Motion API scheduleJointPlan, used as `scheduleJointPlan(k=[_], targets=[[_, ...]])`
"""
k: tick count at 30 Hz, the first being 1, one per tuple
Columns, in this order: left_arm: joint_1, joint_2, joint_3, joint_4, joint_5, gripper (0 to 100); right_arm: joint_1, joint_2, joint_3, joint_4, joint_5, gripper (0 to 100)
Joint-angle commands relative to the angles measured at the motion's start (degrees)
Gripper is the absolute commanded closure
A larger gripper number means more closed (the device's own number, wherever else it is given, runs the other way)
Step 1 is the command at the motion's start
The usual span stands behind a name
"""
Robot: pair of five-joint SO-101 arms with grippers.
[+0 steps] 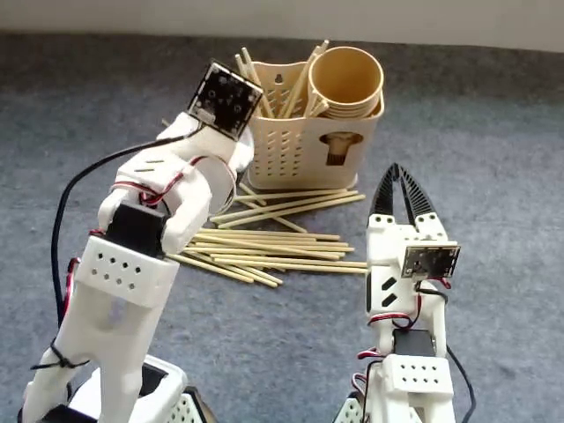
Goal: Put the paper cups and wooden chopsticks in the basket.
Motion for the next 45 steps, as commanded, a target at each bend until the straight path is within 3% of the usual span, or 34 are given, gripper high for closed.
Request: scheduleJointPlan(k=[1,10,16,20,33,39,45], targets=[[-0.8,-2.6,-2.6,9.1,-3.9,97,0.5,-0.5,5.8,-1.0,0.0,99.3],[-0.8,4.0,-2.7,24.1,-12.7,97,0.5,-0.5,5.8,-1.0,0.0,99.3],[-0.8,14.0,-2.6,26.7,-18.6,97,0.5,-0.5,5.8,-1.0,0.0,99.3],[-0.9,18.5,-2.4,29.0,-24.4,91,0.5,-0.5,5.8,-1.0,0.0,99.3],[-8.7,19.6,10.3,26.3,-49.2,91,0.5,-0.5,5.8,-1.0,0.0,99.3],[-11.1,19.6,16.4,15.5,-50.1,84,0.5,-0.5,5.8,-1.0,0.0,99.3],[-9.4,19.7,19.0,13.8,-50.1,84,0.5,-0.5,5.8,-1.0,0.0,99.3]])
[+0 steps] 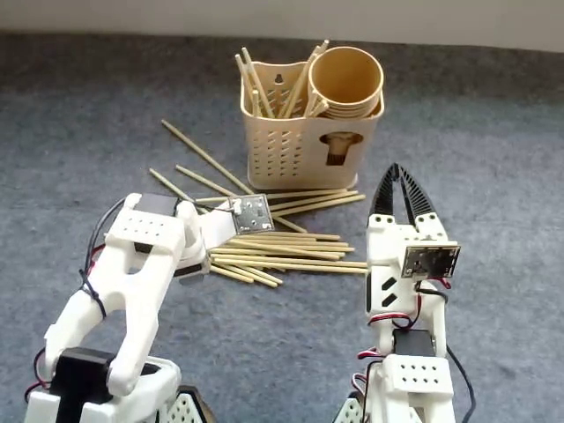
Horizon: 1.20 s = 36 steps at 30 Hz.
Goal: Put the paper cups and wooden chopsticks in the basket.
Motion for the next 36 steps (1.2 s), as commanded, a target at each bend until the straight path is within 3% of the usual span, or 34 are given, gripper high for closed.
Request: scheduleJointPlan(k=[1,12,28,36], targets=[[1.1,0.0,0.2,-1.3,-0.4,84,0.5,-0.5,5.8,-1.0,0.0,99.3],[0.7,16.7,-8.7,-4.0,-0.1,87,0.5,-0.5,5.8,-1.0,0.0,99.3],[1.2,11.9,-9.5,-4.0,0.0,87,0.5,-0.5,5.8,-1.0,0.0,99.3],[2.2,24.9,-14.6,-4.9,0.1,87,0.5,-0.5,5.8,-1.0,0.0,99.3]])
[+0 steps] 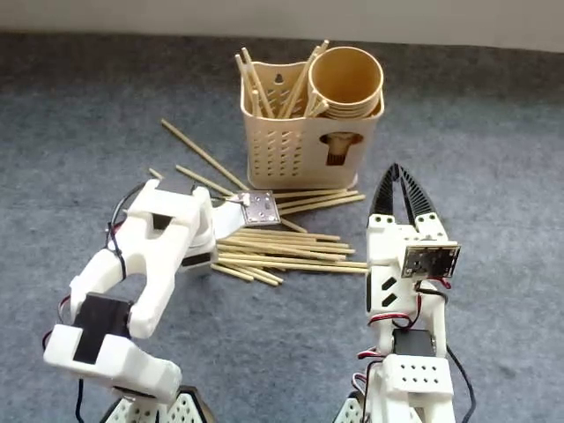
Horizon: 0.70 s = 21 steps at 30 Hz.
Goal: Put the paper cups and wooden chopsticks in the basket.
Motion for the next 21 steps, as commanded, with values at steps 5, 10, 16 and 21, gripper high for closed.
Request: scheduleJointPlan(k=[5,10,16,21], targets=[[1.5,8.1,-10.0,4.2,2.0,90,0.5,-0.5,5.8,-1.0,0.0,99.3],[4.1,8.0,-10.2,12.4,2.0,99,0.5,-0.5,5.8,-1.0,0.0,99.3],[5.0,2.7,-9.1,18.3,2.3,100,0.5,-0.5,5.8,-1.0,0.0,99.3],[5.0,-7.8,-3.9,19.2,2.4,99,0.5,-0.5,5.8,-1.0,0.0,99.3]])
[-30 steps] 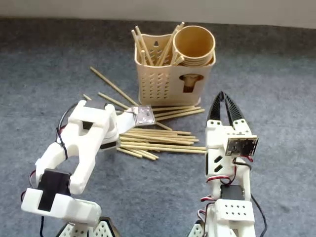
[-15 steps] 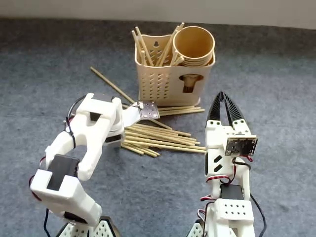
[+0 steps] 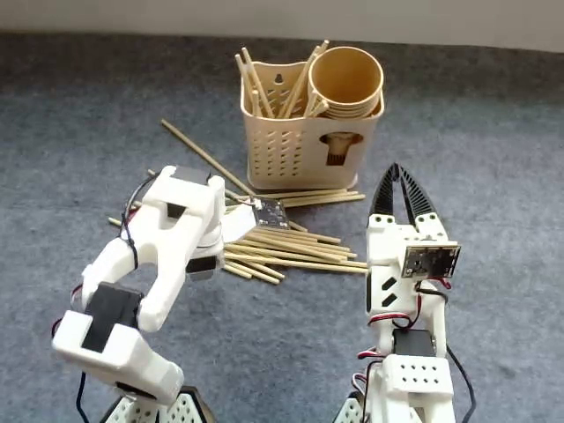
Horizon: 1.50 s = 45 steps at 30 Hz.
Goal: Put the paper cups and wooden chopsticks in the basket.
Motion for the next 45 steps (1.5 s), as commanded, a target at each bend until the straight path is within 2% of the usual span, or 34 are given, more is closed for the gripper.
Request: scheduleJointPlan(k=[1,4,7,11,16,29,38,41,45], targets=[[1.1,-11.1,3.4,1.1,0.6,99,0.5,-0.5,5.8,-1.0,0.0,99.3],[0.9,-15.3,5.2,-0.2,0.7,93,0.5,-0.5,5.8,-1.0,0.0,99.3],[0.9,-16.1,7.3,-7.0,3.3,88,0.5,-0.5,5.8,-1.0,0.0,99.3],[1.4,-16.0,9.9,-14.3,3.4,88,0.5,-0.5,5.8,-1.0,0.0,99.3],[1.4,-14.9,9.7,-16.5,2.6,87,0.5,-0.5,5.8,-1.0,0.0,99.3],[-2.0,4.7,-2.2,-16.4,1.5,88,0.5,-0.5,5.9,-1.0,0.0,99.3],[-2.0,5.8,-2.6,-15.6,1.1,88,0.5,-0.5,5.9,-1.0,0.0,99.3],[-0.9,5.8,-2.3,-11.7,1.1,89,0.5,-0.5,5.9,-1.0,0.0,99.3],[1.5,5.8,-2.2,-5.1,1.0,96,0.5,-0.5,5.9,-1.0,0.0,99.3]])
